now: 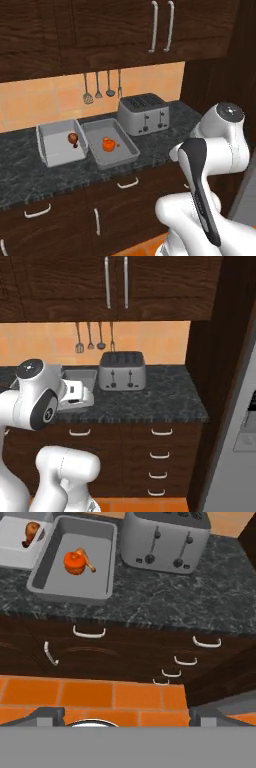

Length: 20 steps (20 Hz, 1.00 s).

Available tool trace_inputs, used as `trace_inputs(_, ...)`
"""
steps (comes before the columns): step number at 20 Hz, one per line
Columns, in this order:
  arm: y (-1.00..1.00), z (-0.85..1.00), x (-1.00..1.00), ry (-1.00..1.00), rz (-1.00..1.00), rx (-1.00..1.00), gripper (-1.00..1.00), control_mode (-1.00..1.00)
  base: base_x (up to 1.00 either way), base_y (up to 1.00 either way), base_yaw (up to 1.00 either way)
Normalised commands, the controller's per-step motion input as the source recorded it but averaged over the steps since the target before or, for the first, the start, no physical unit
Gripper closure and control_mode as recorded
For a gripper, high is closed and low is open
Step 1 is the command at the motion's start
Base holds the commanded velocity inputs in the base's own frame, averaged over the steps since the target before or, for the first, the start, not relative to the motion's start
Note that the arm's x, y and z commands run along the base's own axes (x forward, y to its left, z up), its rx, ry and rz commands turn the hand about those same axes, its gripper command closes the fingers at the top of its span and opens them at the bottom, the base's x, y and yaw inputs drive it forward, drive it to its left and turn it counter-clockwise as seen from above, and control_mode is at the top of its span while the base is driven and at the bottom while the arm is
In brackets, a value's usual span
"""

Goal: Place one squash and one chicken drumstick in each tupperware on the nearby counter, to pack two identical lunches.

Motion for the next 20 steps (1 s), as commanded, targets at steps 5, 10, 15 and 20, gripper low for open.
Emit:
trace_inputs(5, 0.0, 0.0, 0.0, 0.0, 0.0, 0.0, -1.0, 1.0, -0.59, -1.0, -0.1)
trace_inputs(10, 0.0, 0.0, 0.0, 0.0, 0.0, 0.0, -1.0, 1.0, -0.06, -1.0, -0.05)
trace_inputs(15, 0.0, 0.0, 0.0, 0.0, 0.0, 0.0, -1.0, 1.0, 0.01, -1.0, 0.0)
trace_inputs(20, 0.0, 0.0, 0.0, 0.0, 0.0, 0.0, -1.0, 1.0, 0.05, -1.0, 0.0)
